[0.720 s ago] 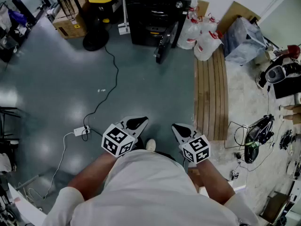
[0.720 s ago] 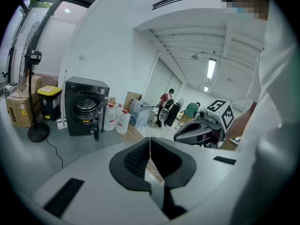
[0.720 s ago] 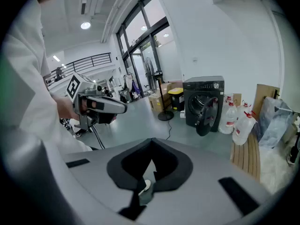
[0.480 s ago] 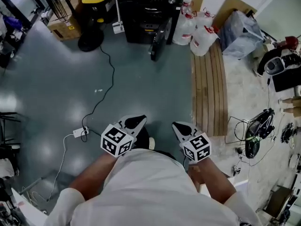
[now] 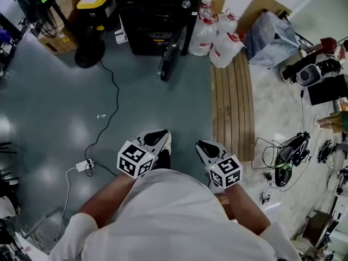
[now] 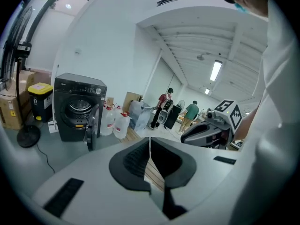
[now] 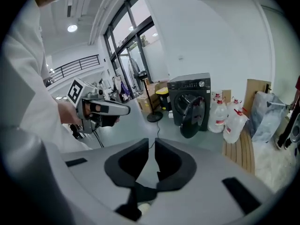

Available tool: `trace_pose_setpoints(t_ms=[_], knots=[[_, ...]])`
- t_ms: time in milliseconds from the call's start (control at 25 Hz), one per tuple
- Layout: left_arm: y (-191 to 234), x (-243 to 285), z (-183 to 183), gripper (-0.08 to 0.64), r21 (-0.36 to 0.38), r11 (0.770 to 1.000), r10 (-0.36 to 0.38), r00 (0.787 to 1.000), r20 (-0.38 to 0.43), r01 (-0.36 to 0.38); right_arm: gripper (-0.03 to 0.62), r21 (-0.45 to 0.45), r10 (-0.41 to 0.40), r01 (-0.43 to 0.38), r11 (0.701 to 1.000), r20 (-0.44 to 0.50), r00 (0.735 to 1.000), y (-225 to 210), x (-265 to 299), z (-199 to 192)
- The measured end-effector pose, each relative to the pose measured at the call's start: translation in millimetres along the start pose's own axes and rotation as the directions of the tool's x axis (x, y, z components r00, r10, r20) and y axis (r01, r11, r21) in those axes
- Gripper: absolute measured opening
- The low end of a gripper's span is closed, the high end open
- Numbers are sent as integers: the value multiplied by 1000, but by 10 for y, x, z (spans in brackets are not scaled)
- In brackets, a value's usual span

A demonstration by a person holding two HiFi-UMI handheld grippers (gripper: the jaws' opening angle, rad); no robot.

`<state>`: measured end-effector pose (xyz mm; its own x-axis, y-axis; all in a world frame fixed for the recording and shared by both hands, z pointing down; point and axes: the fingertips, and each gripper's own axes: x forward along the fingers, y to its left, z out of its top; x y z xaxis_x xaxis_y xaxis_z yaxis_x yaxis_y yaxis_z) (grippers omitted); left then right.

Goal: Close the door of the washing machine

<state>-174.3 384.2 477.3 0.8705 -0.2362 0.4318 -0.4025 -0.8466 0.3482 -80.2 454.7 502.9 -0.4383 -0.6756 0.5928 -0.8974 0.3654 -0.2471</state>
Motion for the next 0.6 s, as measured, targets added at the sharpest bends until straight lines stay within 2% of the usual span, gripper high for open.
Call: trace_pose_setpoints(t_ms=[160, 280, 600], knots=[[335, 375, 441, 20, -3, 1000, -18, 1000, 20, 18, 55, -42, -28, 28, 999, -8, 1000, -425, 162, 497], [573, 622, 695, 21, 21, 999, -34, 999, 20, 34, 57, -34, -55, 55, 998, 16, 998, -724, 310, 822], [1020, 1189, 1047, 30, 7, 1000, -1, 1000, -20, 1, 74, -40, -42, 41, 998, -10, 999, -1333, 493, 1252]])
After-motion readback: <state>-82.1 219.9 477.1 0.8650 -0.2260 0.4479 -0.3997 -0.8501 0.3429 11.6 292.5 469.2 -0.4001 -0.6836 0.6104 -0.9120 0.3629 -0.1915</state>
